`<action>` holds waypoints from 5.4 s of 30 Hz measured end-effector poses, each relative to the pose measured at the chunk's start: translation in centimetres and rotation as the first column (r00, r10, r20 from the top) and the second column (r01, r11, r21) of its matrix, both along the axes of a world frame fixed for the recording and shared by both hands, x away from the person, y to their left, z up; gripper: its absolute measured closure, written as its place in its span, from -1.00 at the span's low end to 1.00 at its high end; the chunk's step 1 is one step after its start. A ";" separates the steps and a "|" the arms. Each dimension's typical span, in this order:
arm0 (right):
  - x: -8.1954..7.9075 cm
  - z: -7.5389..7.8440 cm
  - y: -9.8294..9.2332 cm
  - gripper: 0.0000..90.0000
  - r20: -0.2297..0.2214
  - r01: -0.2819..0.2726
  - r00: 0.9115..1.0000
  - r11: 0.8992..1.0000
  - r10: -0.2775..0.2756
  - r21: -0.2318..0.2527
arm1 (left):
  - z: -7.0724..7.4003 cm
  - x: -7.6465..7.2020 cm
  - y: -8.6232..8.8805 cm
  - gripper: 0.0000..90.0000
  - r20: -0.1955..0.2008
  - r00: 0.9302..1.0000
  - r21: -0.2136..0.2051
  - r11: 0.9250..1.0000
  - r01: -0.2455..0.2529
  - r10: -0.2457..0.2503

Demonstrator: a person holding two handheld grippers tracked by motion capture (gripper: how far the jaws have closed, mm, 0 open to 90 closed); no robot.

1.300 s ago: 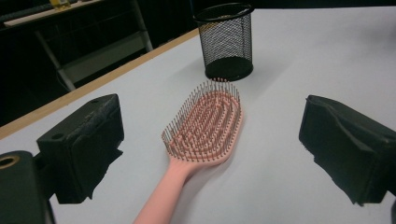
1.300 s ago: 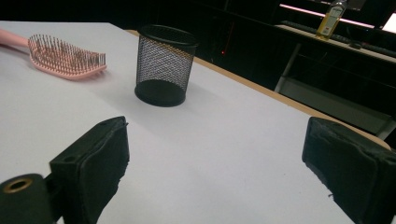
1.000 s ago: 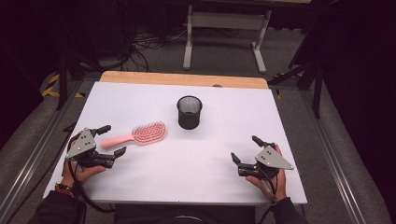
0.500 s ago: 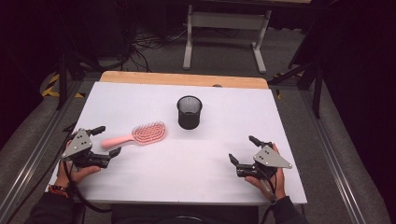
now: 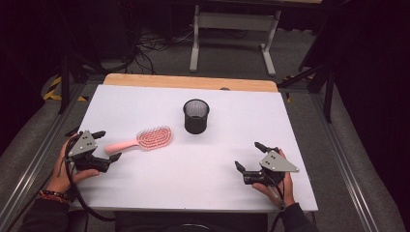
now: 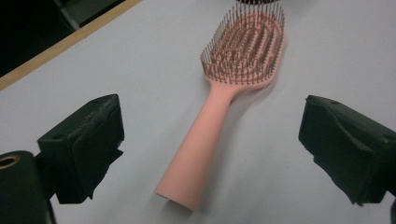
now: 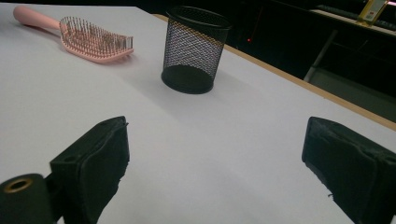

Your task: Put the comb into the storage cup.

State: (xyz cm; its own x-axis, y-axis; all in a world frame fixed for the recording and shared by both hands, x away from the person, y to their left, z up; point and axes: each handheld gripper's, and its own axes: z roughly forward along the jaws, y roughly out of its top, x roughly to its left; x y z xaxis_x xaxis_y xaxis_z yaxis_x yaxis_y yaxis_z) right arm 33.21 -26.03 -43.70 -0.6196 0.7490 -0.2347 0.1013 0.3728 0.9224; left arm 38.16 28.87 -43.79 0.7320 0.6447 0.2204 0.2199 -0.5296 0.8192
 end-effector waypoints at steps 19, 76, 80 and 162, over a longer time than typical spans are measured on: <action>0.5 -0.8 0.4 -0.80 -0.072 -0.024 0.997 0.999 0.023 -0.022 | 2.0 7.4 -4.6 -0.58 -0.350 0.935 0.330 0.928 0.172 -0.049; 0.9 -1.9 1.3 -0.71 -0.159 -0.066 0.986 0.990 0.045 -0.127 | 0.4 9.3 -7.7 0.55 -0.408 0.912 0.398 0.891 0.218 -0.041; 0.8 -1.8 1.2 -0.71 -0.153 -0.061 0.987 0.991 0.042 -0.123 | 0.6 8.7 -7.0 0.55 -0.356 0.933 0.347 0.921 0.177 -0.045; 3.3 6.0 5.5 -0.76 0.069 -0.081 0.995 0.988 0.073 0.132 | 2.7 2.6 -13.6 0.56 0.177 0.967 -0.302 0.925 0.231 -0.183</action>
